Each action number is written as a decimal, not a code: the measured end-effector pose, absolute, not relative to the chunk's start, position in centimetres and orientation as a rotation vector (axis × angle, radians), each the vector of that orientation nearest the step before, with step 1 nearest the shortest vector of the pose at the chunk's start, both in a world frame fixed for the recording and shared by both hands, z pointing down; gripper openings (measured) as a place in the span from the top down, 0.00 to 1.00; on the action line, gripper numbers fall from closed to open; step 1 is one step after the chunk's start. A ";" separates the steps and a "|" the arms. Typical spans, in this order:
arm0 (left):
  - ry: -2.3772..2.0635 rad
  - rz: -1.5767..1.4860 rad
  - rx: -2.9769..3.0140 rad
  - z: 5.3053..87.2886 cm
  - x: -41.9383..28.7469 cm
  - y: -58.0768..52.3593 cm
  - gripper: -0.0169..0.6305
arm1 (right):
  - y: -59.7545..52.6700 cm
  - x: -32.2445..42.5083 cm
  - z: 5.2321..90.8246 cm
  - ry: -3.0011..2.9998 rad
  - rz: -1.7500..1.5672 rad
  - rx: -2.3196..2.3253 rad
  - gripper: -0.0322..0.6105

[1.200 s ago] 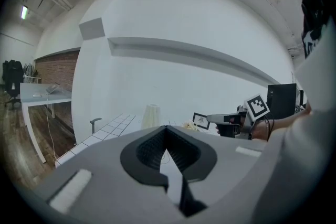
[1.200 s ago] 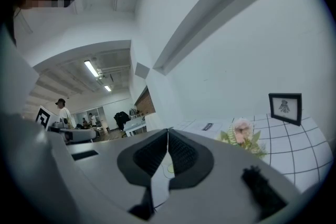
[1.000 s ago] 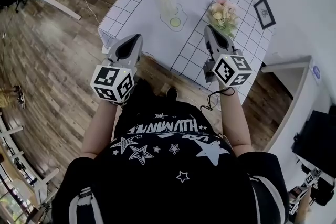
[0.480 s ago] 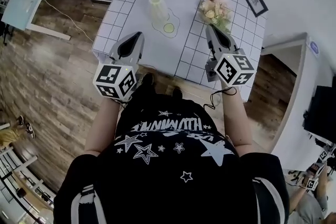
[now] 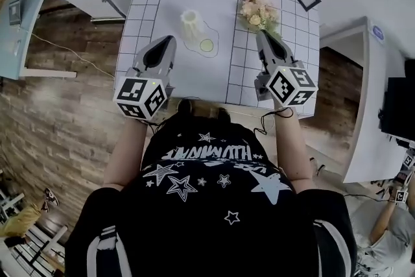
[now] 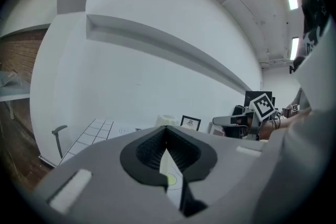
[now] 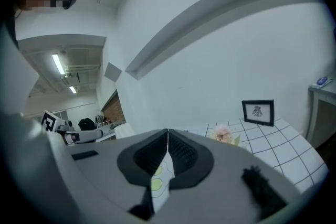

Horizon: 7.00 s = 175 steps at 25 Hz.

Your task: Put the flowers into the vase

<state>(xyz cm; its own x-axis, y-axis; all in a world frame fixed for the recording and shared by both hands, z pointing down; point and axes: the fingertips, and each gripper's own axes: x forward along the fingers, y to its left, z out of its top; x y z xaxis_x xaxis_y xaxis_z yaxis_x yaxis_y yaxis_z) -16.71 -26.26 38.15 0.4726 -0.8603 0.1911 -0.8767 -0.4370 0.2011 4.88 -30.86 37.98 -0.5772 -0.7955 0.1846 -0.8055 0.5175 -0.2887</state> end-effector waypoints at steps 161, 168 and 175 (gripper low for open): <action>-1.062 0.285 2.776 45.1 -10.5 -32.9 0.44 | -32.5 -12.9 35.9 -2.713 0.352 0.794 0.89; -1.054 0.288 2.775 45.2 -10.6 -32.9 0.44 | -32.2 -12.6 36.2 -2.684 0.351 0.871 0.86; -1.051 0.279 2.774 45.1 -10.6 -32.9 0.44 | -31.4 -12.6 36.2 -2.611 0.315 0.819 0.75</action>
